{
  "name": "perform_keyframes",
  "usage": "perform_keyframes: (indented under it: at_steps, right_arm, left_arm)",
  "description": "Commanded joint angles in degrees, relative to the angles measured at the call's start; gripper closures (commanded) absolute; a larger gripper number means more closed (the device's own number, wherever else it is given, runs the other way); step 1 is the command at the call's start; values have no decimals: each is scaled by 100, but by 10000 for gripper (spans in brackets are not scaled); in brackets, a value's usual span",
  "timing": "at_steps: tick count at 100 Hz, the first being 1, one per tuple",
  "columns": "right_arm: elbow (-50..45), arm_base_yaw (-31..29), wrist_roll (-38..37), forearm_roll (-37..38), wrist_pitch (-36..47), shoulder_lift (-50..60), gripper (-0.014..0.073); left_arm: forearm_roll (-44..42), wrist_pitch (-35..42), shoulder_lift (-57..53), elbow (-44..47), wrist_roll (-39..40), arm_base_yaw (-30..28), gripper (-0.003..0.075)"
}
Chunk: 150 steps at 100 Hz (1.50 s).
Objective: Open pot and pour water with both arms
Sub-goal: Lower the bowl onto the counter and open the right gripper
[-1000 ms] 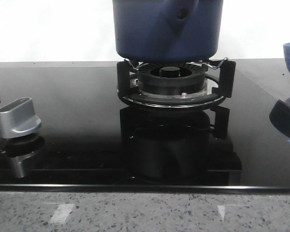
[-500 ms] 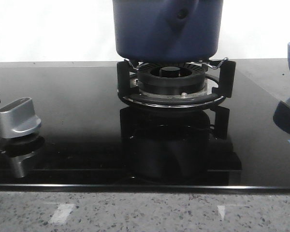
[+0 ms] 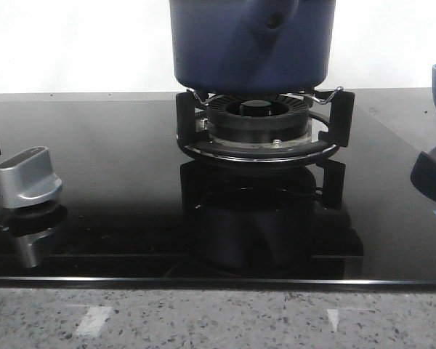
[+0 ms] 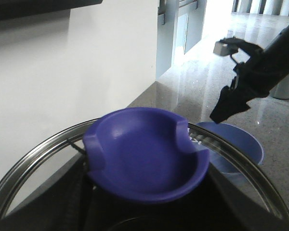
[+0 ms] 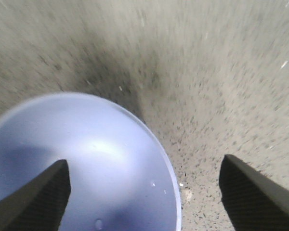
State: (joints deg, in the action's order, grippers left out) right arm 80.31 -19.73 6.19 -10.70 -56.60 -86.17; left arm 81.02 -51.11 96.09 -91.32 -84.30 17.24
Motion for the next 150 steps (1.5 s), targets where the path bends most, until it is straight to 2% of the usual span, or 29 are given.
perform_keyframes:
  at_steps: [1, 27, 84, 96, 114, 120, 150]
  right_arm:
    - [246, -39, 74, -6, 151, 441, 22]
    - [246, -39, 74, -6, 201, 792, 22]
    - [246, -39, 74, -6, 242, 813, 22]
    - [246, -39, 74, -6, 263, 813, 22]
    - [246, -39, 74, -6, 263, 813, 22]
    - [246, -39, 74, -6, 263, 813, 22]
    - [246, -39, 74, -6, 277, 813, 22]
  left_arm:
    - [566, -26, -147, -223, 42, 210, 584]
    - [536, 46, 346, -223, 42, 474, 584]
    - [-3, -83, 647, -223, 42, 483, 575]
    - [-195, -83, 647, -223, 42, 483, 482]
    - [-196, -114, 647, -223, 42, 409, 195]
    - [-135, -163, 637, -223, 42, 359, 147]
    - [278, -551, 239, -235, 42, -191, 129]
